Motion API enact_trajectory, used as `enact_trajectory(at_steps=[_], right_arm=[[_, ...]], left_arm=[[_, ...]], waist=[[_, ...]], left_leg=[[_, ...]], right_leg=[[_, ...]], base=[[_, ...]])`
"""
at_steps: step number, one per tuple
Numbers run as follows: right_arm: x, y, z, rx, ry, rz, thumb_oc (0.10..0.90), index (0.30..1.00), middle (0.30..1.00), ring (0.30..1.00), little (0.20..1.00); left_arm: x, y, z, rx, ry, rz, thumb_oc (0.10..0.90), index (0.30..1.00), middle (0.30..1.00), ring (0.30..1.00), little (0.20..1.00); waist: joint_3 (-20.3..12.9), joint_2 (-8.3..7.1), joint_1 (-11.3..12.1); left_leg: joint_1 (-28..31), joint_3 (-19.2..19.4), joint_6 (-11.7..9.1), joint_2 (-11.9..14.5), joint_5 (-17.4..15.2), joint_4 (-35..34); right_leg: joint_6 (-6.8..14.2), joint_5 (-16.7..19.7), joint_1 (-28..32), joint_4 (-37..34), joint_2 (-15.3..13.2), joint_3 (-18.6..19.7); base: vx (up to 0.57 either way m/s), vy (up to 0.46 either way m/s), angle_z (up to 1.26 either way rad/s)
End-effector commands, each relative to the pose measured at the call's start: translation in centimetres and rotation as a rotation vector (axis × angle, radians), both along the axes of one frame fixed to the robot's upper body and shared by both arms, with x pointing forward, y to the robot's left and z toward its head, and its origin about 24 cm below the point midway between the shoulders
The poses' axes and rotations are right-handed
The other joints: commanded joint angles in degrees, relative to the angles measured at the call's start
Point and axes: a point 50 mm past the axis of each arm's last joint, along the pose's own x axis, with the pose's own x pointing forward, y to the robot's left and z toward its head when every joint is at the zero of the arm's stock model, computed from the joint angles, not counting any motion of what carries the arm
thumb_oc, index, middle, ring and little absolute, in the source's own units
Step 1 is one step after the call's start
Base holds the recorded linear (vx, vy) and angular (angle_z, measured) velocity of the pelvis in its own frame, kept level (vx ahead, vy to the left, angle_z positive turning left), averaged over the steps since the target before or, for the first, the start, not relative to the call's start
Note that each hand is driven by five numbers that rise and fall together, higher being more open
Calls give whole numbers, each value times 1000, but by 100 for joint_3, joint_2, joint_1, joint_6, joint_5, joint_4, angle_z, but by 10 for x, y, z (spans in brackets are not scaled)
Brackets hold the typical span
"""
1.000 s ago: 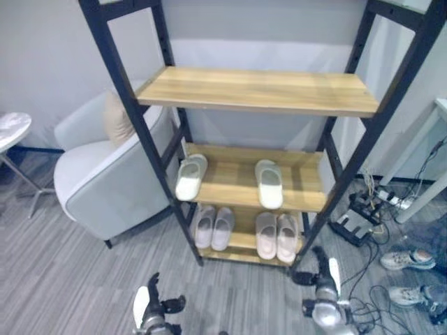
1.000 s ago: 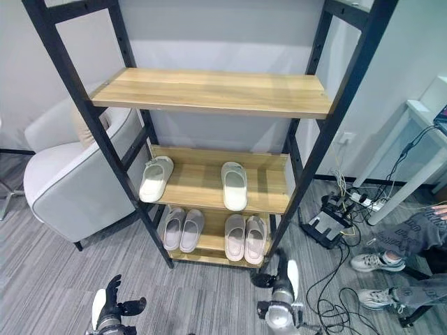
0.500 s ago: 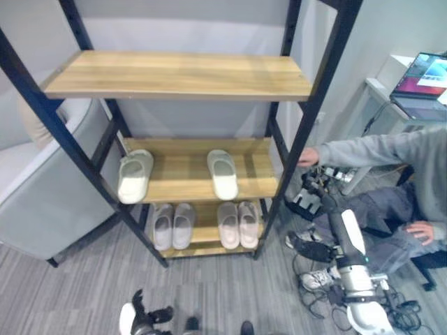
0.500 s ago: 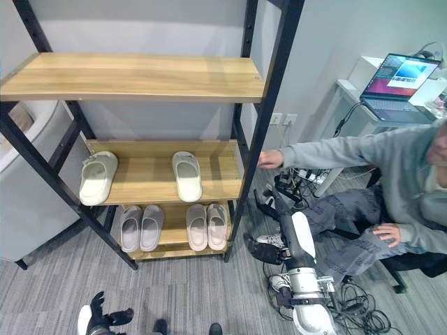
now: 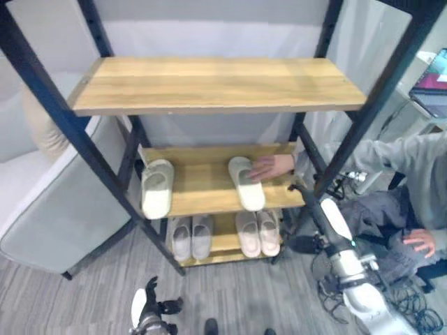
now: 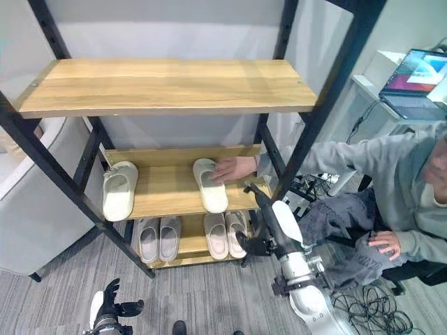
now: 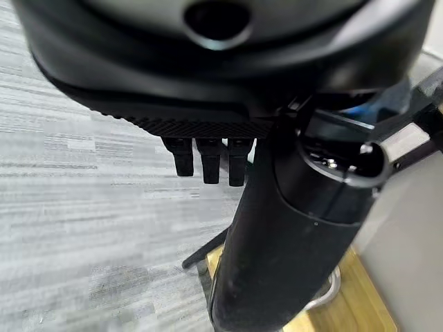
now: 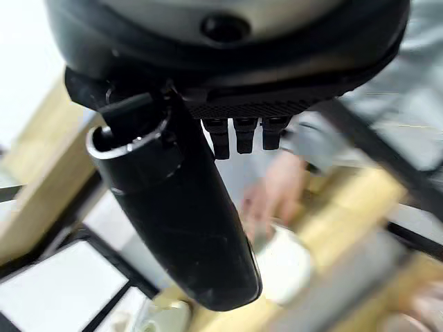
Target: Arrange the slippers neatly on the shoe rack.
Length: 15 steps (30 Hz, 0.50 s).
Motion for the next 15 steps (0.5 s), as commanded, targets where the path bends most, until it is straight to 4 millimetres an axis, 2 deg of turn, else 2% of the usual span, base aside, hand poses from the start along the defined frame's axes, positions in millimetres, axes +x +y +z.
enact_trajectory(at_steps=[1, 9, 15], right_arm=[[19, 1, 50, -55, -239, 18, 800, 900, 900, 900, 900], [58, -9, 71, -138, -272, -77, 800, 900, 900, 900, 900], [74, -17, 87, -170, -323, -112, 800, 900, 900, 900, 900]], left_arm=[[21, -2, 6, 32, -40, -67, 800, 900, 900, 900, 900], [-9, 3, -9, 37, 114, -71, 800, 900, 900, 900, 900], [-13, 7, -9, 45, 122, -70, 800, 900, 900, 900, 900]], waist=[[-367, 113, 208], [-409, -75, 506], [-387, -127, 659]], left_leg=[[241, 77, -150, 349, -558, -11], [309, -7, -113, 310, -697, -11], [299, -48, -120, 299, -731, -11]], right_leg=[[68, -668, -179, 603, 278, 132], [74, -522, 58, 128, 221, 69], [97, -460, 74, -16, 225, 24]], base=[[113, 40, 4], [75, 25, 1], [39, 19, 1]])
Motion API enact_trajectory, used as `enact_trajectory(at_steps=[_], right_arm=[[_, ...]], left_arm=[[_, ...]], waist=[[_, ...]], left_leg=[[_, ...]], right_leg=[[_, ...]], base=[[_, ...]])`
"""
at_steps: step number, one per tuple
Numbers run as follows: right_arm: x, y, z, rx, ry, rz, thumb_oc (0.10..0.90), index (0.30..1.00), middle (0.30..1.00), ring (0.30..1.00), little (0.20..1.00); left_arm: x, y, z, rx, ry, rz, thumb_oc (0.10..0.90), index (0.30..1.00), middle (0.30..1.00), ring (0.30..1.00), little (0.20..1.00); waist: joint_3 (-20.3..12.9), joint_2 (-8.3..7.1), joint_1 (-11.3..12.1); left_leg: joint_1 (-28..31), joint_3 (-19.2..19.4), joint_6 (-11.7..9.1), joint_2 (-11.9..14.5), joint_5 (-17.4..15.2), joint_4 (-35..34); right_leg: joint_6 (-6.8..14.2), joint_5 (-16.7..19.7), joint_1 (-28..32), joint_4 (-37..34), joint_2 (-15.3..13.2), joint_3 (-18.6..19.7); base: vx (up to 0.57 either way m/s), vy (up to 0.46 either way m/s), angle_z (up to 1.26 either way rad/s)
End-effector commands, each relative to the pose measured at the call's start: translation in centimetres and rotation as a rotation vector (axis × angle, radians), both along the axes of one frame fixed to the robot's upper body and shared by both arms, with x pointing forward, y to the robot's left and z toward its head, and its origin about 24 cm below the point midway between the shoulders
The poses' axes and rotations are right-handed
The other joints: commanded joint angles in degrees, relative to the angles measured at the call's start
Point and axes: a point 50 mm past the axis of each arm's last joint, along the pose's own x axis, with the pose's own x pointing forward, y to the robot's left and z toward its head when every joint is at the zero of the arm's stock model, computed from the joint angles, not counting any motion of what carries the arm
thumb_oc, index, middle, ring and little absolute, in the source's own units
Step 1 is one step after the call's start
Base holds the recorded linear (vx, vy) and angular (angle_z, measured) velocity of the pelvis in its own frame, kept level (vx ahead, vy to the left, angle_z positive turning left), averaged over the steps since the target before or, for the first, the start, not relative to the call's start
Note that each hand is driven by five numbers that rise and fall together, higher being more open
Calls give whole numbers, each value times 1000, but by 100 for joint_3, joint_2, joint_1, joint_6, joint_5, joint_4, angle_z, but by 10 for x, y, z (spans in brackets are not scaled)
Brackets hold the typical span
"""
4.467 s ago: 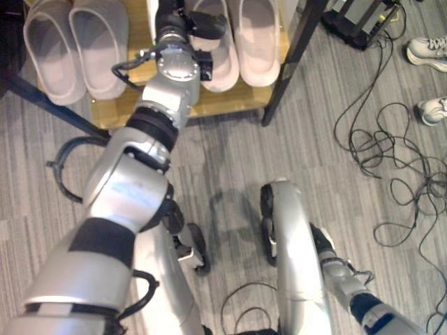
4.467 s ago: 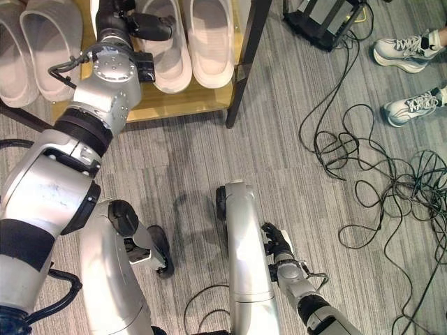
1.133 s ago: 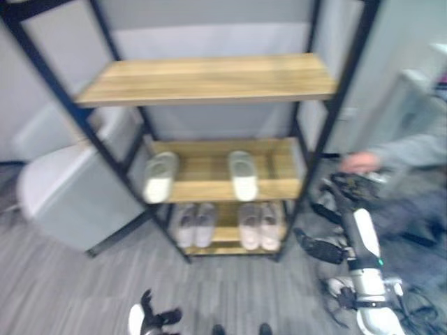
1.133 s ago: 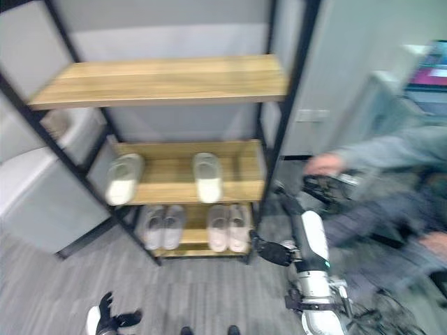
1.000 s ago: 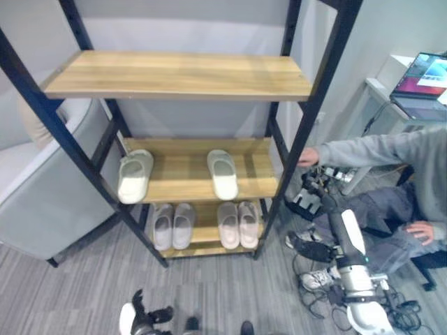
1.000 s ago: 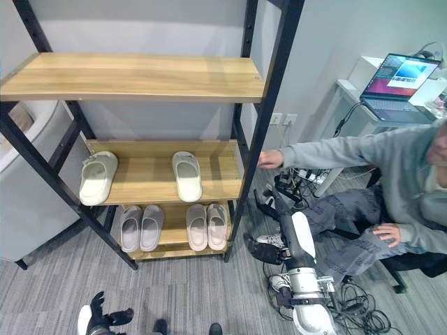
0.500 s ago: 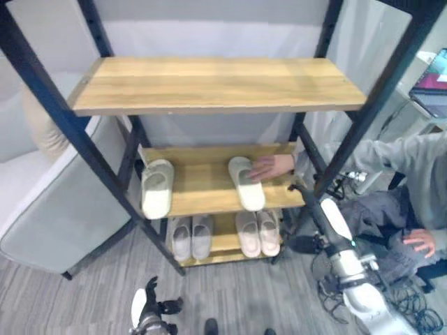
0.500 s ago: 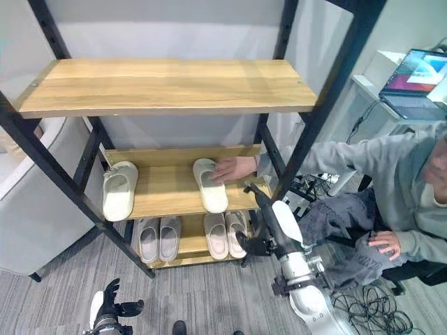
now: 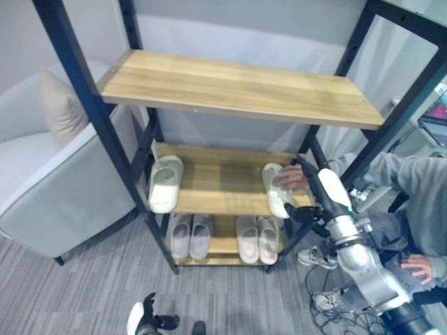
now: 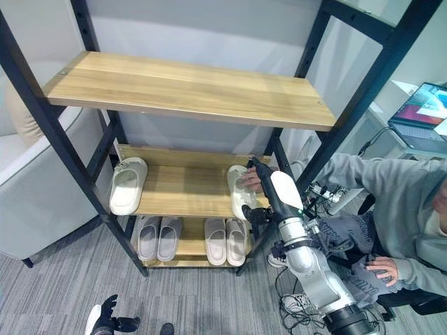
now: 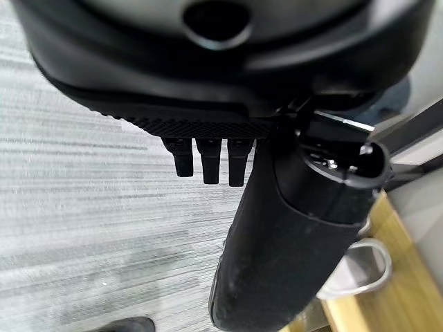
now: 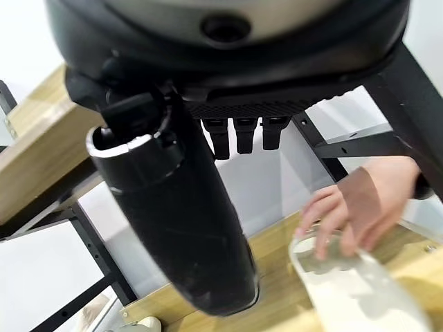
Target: Arrange the slippers neatly on the shoe rack.
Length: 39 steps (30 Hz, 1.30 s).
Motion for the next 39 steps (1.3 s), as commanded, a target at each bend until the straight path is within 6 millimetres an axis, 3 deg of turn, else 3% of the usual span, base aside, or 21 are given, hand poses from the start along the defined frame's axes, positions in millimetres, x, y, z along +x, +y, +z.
enact_trajectory(at_steps=[1, 2, 5, 9, 17, 20, 27, 32, 39], right_arm=[[24, -9, 65, -30, -272, -16, 800, 900, 900, 900, 900], [38, -15, 66, -45, -250, -54, 800, 900, 900, 900, 900], [54, -18, 72, -48, -236, -81, 800, 900, 900, 900, 900], [65, -21, 79, -29, -231, -99, 800, 900, 900, 900, 900], [67, -34, 83, -110, -135, -100, 800, 900, 900, 900, 900], [78, -40, 98, -273, -106, -124, 800, 900, 900, 900, 900], [89, -48, 136, -402, -174, -217, 800, 900, 900, 900, 900], [97, -58, 161, -484, -170, -275, 800, 900, 900, 900, 900], [101, -74, 171, -541, -125, -325, 800, 900, 900, 900, 900]], left_arm=[[15, -5, 3, 6, -33, -55, 800, 900, 900, 900, 900], [16, -7, 3, 1, -40, -65, 800, 900, 900, 900, 900], [19, -11, 3, -9, -45, -80, 800, 900, 900, 900, 900], [22, -16, 2, -23, -50, -84, 800, 900, 900, 900, 900], [20, -17, 1, -39, -42, -76, 800, 900, 900, 900, 900], [18, -20, -1, -49, -31, -70, 800, 900, 900, 900, 900], [23, -22, 0, -51, -38, -86, 800, 900, 900, 900, 900], [39, -28, 5, -69, -86, -105, 800, 900, 900, 900, 900], [48, -34, 7, -101, -101, -141, 800, 900, 900, 900, 900]], waist=[[-199, 233, 230], [-173, 211, 315], [-134, 199, 390], [-80, 191, 425], [-57, 167, 424], [-9, 163, 448], [58, 162, 457], [164, 137, 483], [294, 112, 535]], left_leg=[[390, 0, -43, 199, -654, -12], [361, -22, -40, 198, -651, -12], [371, -41, -40, 194, -712, -12], [340, -66, -41, 173, -710, -12], [291, -112, -33, 141, -675, -12], [253, -142, -24, 128, -663, -12], [93, -141, -27, 124, -616, -12], [-128, -192, -42, 128, -583, -12], [-360, -272, -48, 121, -494, -12]], right_leg=[[189, -411, 149, 37, 109, 43], [191, -408, 124, 37, 115, 20], [195, -455, 127, 37, 123, 10], [196, -444, 105, 37, 123, -8], [205, -422, 75, 37, 109, -42], [221, -402, 23, 37, 93, -21], [219, -382, -140, 37, 96, 6], [215, -367, -332, 37, 106, -15], [220, -305, -511, 37, 103, -28]], base=[[11, 15, 5], [0, 10, 6], [23, 15, 5], [19, 14, 4], [28, 3, 4], [4, 1, -1], [1, -4, -3], [-16, -5, 0], [-5, -1, 0]])
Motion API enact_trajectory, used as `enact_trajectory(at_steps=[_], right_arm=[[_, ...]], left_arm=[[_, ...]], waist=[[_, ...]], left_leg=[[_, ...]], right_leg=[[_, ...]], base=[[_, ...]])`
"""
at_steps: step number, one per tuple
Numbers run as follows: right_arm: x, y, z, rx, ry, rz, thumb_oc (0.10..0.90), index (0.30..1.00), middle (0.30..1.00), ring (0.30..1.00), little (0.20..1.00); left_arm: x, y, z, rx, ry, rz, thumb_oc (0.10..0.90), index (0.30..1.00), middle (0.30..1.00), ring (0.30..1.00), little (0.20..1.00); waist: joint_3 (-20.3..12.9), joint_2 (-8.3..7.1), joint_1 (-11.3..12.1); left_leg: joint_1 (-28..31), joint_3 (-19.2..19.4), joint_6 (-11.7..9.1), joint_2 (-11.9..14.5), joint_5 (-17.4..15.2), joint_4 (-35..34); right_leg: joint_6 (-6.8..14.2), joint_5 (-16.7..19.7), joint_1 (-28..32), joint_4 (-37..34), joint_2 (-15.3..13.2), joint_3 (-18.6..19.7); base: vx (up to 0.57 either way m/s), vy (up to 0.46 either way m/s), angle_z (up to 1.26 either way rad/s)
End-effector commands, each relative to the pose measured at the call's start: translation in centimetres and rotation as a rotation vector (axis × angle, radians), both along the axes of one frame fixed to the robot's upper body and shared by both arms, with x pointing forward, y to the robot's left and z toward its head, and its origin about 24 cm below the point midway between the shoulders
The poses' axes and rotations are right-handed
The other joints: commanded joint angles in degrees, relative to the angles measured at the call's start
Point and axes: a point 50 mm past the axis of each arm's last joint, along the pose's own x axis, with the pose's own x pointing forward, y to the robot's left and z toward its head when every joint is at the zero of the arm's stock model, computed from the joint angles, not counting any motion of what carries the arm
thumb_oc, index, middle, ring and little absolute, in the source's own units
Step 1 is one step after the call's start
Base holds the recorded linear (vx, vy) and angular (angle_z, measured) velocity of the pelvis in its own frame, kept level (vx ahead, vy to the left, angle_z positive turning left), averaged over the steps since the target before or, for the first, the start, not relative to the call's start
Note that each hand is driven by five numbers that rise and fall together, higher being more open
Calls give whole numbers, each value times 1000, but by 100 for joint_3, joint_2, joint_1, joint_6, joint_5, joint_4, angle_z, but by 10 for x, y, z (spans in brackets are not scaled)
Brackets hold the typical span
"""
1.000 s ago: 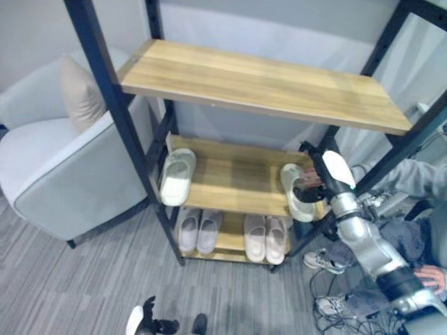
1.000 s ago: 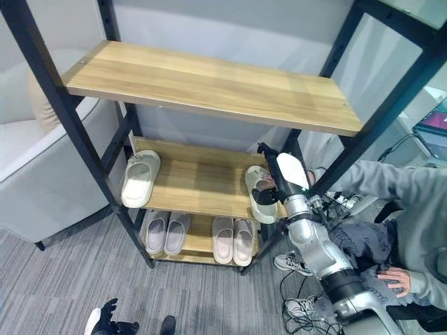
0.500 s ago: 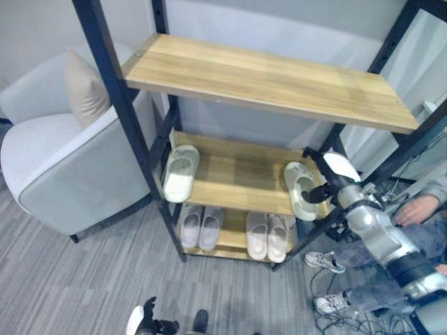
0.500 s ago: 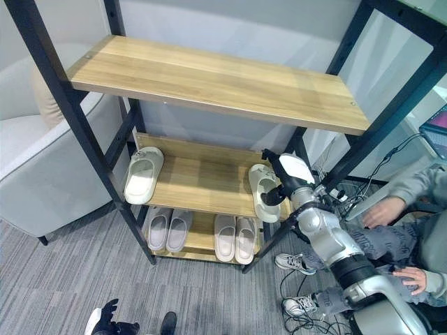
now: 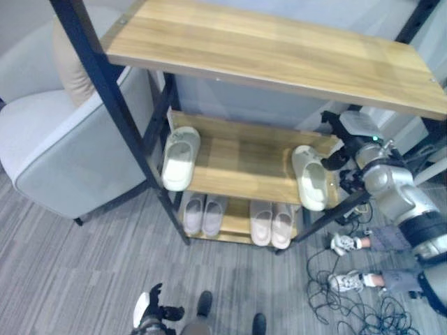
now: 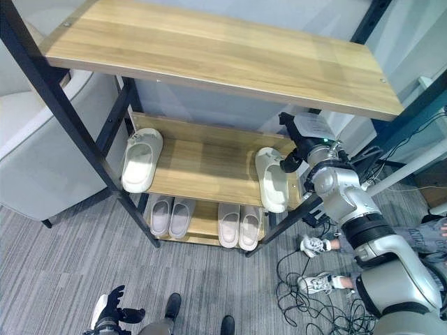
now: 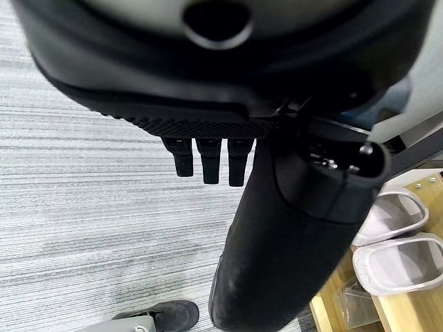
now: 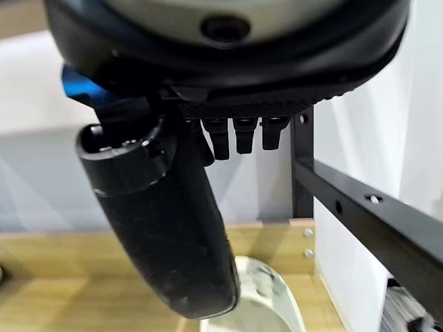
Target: Arrange the slippers neatly on the shoe rack.
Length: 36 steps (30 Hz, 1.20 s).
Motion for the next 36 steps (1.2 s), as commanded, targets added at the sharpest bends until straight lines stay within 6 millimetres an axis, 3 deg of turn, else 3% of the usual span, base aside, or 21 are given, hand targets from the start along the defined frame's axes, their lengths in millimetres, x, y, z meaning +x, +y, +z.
enact_trajectory(at_steps=[1, 10, 20, 21, 23, 24, 25, 26, 27, 32, 33, 36], right_arm=[[1, -20, 90, -98, -230, -59, 800, 900, 900, 900, 900], [-5, -35, 101, -168, -270, -75, 800, 900, 900, 900, 900], [-8, -39, 103, -99, -348, -74, 800, 900, 900, 900, 900], [-8, -37, 99, -81, -345, -63, 693, 740, 740, 740, 740], [-7, -37, 97, -72, -342, -59, 634, 651, 651, 651, 651], [-7, -37, 92, -49, -333, -59, 573, 559, 559, 559, 559], [-7, -37, 92, -49, -333, -59, 560, 540, 540, 540, 540], [-6, -37, 90, -44, -332, -54, 508, 462, 462, 462, 462], [-6, -36, 88, -32, -328, -50, 409, 314, 314, 314, 314], [-5, -29, 81, 55, -323, -9, 400, 300, 300, 300, 300], [-8, -17, 82, 240, -373, 82, 400, 300, 300, 300, 300], [-13, -10, 87, 297, -420, 142, 400, 300, 300, 300, 300]], left_arm=[[27, -25, 4, -68, -70, -74, 800, 900, 900, 900, 900], [31, -29, 5, -125, -60, -127, 800, 900, 900, 900, 900], [37, -27, 7, -135, -64, -140, 800, 900, 900, 900, 900], [37, -28, 6, -137, -58, -140, 800, 900, 900, 900, 900], [36, -28, 6, -136, -55, -139, 800, 900, 900, 900, 900], [37, -27, 6, -134, -55, -140, 800, 900, 900, 900, 900], [37, -27, 6, -134, -55, -140, 800, 900, 900, 900, 900], [37, -27, 6, -133, -55, -139, 800, 900, 900, 900, 900], [37, -26, 6, -132, -56, -136, 800, 900, 900, 900, 900], [37, -25, 6, -130, -53, -128, 800, 900, 900, 900, 900], [39, -27, 6, -134, -57, -128, 800, 900, 900, 900, 900], [41, -26, 7, -130, -66, -133, 800, 900, 900, 900, 900]], waist=[[20, 67, 182], [193, 122, 203], [430, 152, 297], [457, 141, 303], [467, 134, 305], [485, 124, 315], [485, 123, 315], [493, 116, 319], [501, 108, 324], [525, 74, 324], [558, 60, 319], [586, 43, 339]], left_leg=[[374, -137, -28, 108, -707, -38], [159, -197, -35, 83, -627, -38], [36, -318, -18, 45, -604, 11], [32, -325, -17, 44, -606, 19], [27, -333, -14, 38, -609, 23], [23, -345, -11, 33, -616, 28], [23, -346, -11, 33, -616, 28], [22, -350, -11, 35, -618, 27], [21, -354, -11, 33, -621, 28], [16, -365, -5, 35, -626, 26], [4, -368, -1, 46, -623, 31], [-6, -375, 1, 48, -625, 39]], right_leg=[[218, -401, 179, 37, 51, 46], [233, -359, 22, 56, 26, -15], [242, -354, -9, 99, 1, -149], [244, -358, -5, 102, -3, -164], [248, -359, -4, 105, -4, -178], [249, -366, -8, 113, -1, -192], [249, -366, -8, 113, -2, -193], [249, -368, -10, 114, -3, -194], [248, -370, -11, 117, -1, -199], [246, -367, -27, 123, 2, -195], [244, -371, -59, 140, 8, -191], [240, -389, -72, 159, 11, -194]], base=[[0, 0, 0], [-13, 7, 2], [-9, 6, 7], [-5, 8, 11], [-3, 4, 3], [0, 0, 0], [0, 0, 0], [0, 0, 0], [0, 0, 0], [0, 0, 0], [0, 0, 0], [0, 0, 0]])
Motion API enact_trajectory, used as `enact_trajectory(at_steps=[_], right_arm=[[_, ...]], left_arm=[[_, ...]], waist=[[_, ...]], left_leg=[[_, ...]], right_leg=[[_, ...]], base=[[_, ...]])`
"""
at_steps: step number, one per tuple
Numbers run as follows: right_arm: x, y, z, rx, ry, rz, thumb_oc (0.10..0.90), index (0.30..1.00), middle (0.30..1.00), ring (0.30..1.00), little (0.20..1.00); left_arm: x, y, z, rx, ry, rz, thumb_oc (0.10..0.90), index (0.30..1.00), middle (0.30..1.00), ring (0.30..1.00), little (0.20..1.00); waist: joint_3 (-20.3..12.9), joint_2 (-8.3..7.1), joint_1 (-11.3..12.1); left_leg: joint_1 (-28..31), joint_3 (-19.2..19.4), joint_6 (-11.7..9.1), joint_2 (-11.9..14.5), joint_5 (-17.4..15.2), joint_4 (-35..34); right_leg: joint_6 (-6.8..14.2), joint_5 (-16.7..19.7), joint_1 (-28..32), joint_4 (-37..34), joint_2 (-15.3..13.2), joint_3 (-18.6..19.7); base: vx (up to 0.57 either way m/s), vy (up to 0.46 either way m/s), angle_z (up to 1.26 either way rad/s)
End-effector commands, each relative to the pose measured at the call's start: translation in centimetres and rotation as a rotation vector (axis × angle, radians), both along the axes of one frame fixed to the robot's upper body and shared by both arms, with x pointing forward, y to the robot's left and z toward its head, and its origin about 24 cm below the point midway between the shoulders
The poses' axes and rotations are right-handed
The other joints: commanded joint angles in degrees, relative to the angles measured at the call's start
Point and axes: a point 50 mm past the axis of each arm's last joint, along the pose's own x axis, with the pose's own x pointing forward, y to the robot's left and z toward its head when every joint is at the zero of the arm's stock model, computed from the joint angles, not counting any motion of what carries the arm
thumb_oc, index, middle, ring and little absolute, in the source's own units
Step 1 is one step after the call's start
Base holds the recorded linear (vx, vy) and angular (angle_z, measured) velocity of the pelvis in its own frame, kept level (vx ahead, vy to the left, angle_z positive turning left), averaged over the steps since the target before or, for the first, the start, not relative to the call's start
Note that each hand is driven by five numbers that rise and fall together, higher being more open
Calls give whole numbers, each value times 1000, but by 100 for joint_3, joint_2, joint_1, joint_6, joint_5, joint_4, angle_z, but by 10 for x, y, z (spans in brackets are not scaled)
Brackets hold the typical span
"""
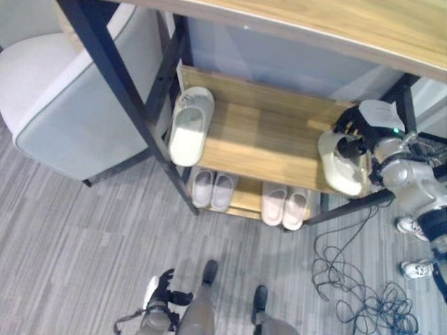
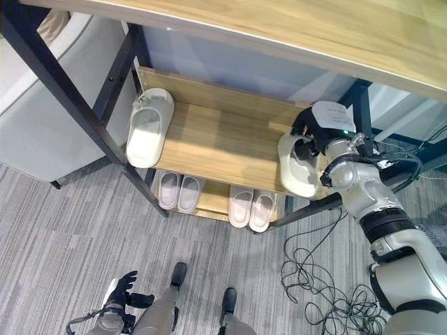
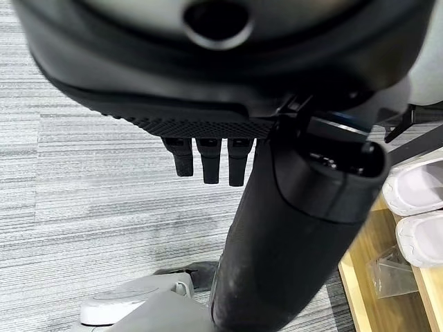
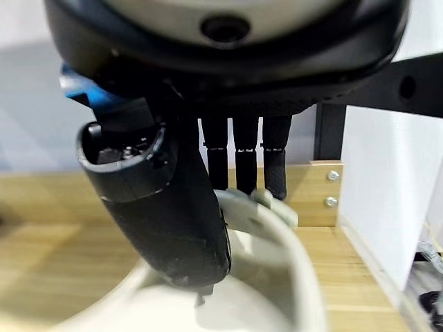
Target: Arrange the slippers neatly on the shoe rack.
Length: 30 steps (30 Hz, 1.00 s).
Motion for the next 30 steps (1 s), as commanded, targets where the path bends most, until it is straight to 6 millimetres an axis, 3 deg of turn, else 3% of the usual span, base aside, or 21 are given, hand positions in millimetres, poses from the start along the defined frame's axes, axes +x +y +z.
enact_trajectory(at_steps=[1, 2, 5, 7, 13, 23, 30], right_arm=[[-10, 12, 69, 102, -311, 129, 400, 300, 300, 300, 300], [-17, 25, 85, 111, -389, 201, 400, 300, 300, 300, 300], [-23, 35, 94, 120, -454, 248, 400, 300, 300, 300, 300], [-31, 54, 114, 116, -543, 330, 400, 300, 300, 300, 300], [-29, 86, 134, 9, -597, 394, 400, 300, 300, 300, 300], [-12, 83, 142, -54, -590, 297, 400, 300, 300, 300, 300], [-12, 78, 153, -77, -606, 274, 400, 300, 300, 300, 300]], left_arm=[[7, -23, -2, -53, -28, -49, 800, 900, 900, 900, 900], [7, -21, -1, -46, -30, -45, 800, 900, 900, 900, 900], [9, -19, -1, -40, -30, -44, 800, 900, 900, 900, 900], [12, -15, 1, -23, -38, -37, 800, 900, 900, 900, 900], [14, -9, 4, -4, -55, -18, 800, 900, 900, 900, 900], [21, 0, 10, 26, -94, 24, 800, 900, 900, 900, 900], [29, 4, 16, 33, -137, 47, 800, 900, 900, 900, 900]], waist=[[-206, 70, 79], [-176, 47, 92], [-150, 22, 111], [-116, -30, 152], [-36, -176, 290], [170, -328, 509], [279, -393, 611]], left_leg=[[333, -160, 35, 58, -763, 43], [314, -173, 34, 64, -763, 50], [312, -190, 35, 66, -764, 52], [290, -206, 35, 68, -771, 69], [154, -280, 33, 61, -792, 171], [-175, -491, 36, -21, -764, 259], [-356, -579, 15, -58, -767, 342]], right_leg=[[246, -422, 153, 129, -26, 62], [250, -425, 141, 138, -19, 66], [246, -439, 132, 157, -14, 54], [245, -444, 116, 183, -9, 37], [243, -438, 83, 190, -2, -18], [275, -383, -70, 238, -11, -213], [300, -343, -156, 249, -10, -305]], base=[[0, 0, 0], [0, 0, 0], [-1, -1, 1], [-5, 1, 10], [0, 0, 5], [-4, 19, 14], [0, 21, 7]])
